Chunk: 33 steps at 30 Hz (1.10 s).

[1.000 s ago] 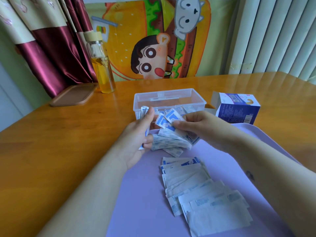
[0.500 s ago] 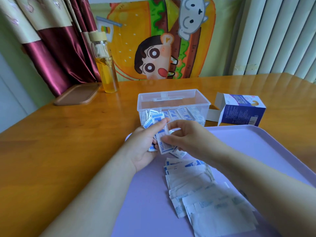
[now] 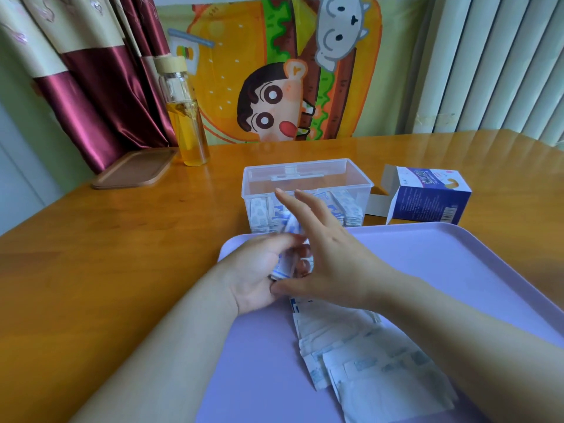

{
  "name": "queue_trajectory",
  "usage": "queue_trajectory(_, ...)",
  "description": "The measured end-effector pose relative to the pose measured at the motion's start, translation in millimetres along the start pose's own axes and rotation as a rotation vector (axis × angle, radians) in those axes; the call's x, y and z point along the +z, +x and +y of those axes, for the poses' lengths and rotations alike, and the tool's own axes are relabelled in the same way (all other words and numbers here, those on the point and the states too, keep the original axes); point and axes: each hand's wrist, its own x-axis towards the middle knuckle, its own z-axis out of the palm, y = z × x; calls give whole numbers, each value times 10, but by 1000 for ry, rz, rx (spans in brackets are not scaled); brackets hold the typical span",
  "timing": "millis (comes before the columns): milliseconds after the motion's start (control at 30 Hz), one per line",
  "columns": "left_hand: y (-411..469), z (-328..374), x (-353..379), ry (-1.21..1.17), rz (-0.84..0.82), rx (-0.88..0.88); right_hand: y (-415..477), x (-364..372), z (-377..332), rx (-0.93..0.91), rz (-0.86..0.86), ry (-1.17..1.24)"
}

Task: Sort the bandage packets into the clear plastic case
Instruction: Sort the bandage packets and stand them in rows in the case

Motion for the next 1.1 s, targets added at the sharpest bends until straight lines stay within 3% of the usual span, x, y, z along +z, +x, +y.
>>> queue_trajectory(100,-28,-5,-1,132,-108,-52,5,-27,31,19,32,72)
queue_trajectory(367,-48,15,-35,205,-38,-3,19,-279,-41,60,24,332)
queue_trajectory(567,-73,-7,-2,347,-61,2,40,-348,2,158,16,292)
queue_trajectory(800,-96,15,9,344,-17,46,37,-369,-41,33,71,167)
queue_trajectory(1000,-117,47,-8,305,-69,60,7,-491,-51,89,29,364)
queue_trajectory(1100,-136,73,-19,305,-85,42,-3,-537,-73,34,10,328)
